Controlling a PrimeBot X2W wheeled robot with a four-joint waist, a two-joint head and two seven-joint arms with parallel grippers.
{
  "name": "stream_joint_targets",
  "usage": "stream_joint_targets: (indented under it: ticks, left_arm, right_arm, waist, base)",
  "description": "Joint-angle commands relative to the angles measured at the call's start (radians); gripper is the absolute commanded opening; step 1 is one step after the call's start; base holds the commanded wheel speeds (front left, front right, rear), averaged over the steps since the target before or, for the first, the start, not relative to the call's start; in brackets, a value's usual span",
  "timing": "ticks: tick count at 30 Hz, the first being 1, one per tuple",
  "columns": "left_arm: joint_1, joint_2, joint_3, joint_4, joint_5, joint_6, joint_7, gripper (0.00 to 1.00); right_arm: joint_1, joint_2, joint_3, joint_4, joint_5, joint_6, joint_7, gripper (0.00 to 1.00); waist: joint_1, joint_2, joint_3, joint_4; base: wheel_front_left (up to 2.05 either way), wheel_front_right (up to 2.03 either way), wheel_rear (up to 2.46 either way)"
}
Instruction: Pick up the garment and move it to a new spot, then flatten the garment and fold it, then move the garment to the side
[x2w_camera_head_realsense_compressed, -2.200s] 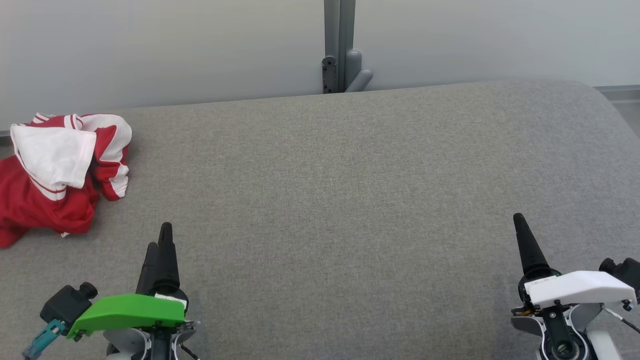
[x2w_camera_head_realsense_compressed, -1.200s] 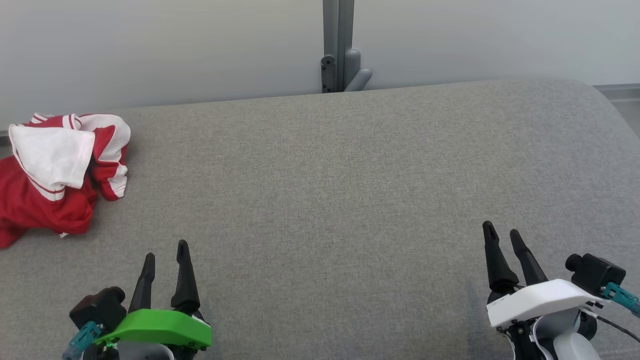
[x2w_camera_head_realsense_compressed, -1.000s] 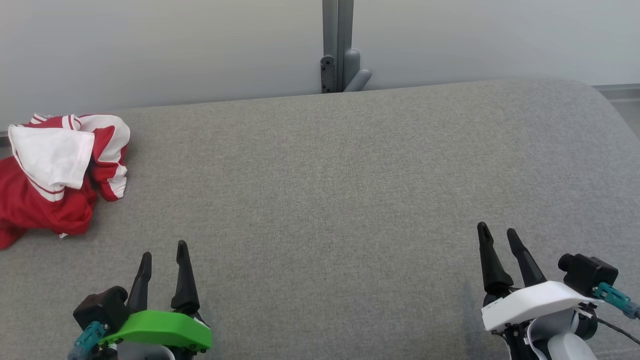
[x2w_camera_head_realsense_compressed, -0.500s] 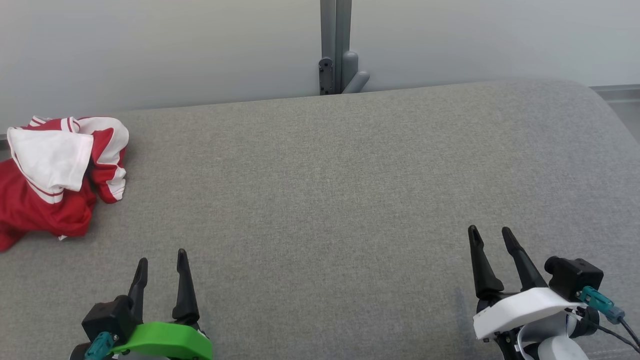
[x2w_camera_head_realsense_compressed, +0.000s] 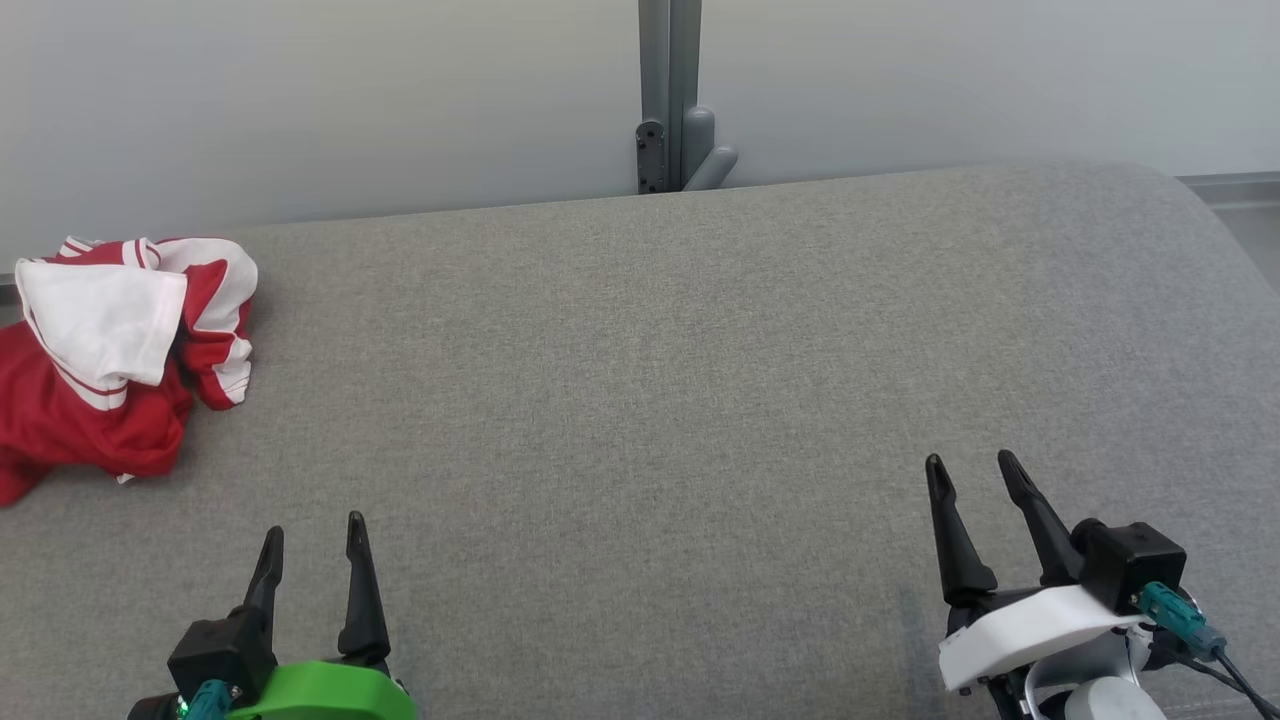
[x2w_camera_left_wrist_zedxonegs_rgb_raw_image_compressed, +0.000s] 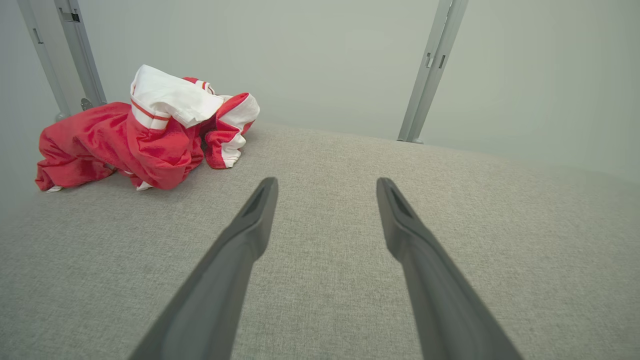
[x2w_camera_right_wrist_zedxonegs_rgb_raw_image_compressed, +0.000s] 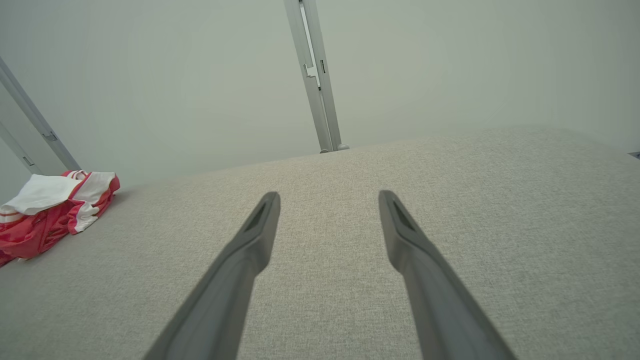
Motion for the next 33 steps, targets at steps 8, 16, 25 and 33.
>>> stream_joint_targets:
  ticks: [8, 16, 25, 33]
  left_arm:
    - [0.015, -0.001, 0.014, -0.005, 0.072, -0.013, -0.019, 1.00]
    - [0.028, -0.004, 0.014, -0.016, 0.124, -0.015, -0.032, 1.00]
    - [0.033, -0.005, 0.021, -0.021, 0.177, -0.013, -0.043, 1.00]
    - [0.032, -0.006, 0.024, -0.018, 0.174, -0.017, -0.042, 1.00]
  right_arm:
    - [0.013, -0.007, 0.016, -0.016, -0.068, 0.000, -0.029, 1.00]
    - [0.020, -0.007, 0.029, -0.022, -0.123, 0.000, -0.046, 1.00]
    - [0.025, -0.007, 0.038, -0.029, -0.176, 0.000, -0.063, 1.00]
    - [0.023, -0.007, 0.034, -0.028, -0.166, 0.000, -0.061, 1.00]
  waist:
    - [0.0000, 0.0061, 0.000, -0.001]
    - [0.0000, 0.0065, -0.001, -0.002]
    - [0.0000, 0.0070, 0.000, -0.003]
    - [0.0000, 0.0070, 0.001, -0.002]
  base:
    - [0.00, 0.00, 0.00]
    - [0.00, 0.00, 0.00]
    - [0.00, 0.00, 0.00]
    - [0.00, 0.00, 0.00]
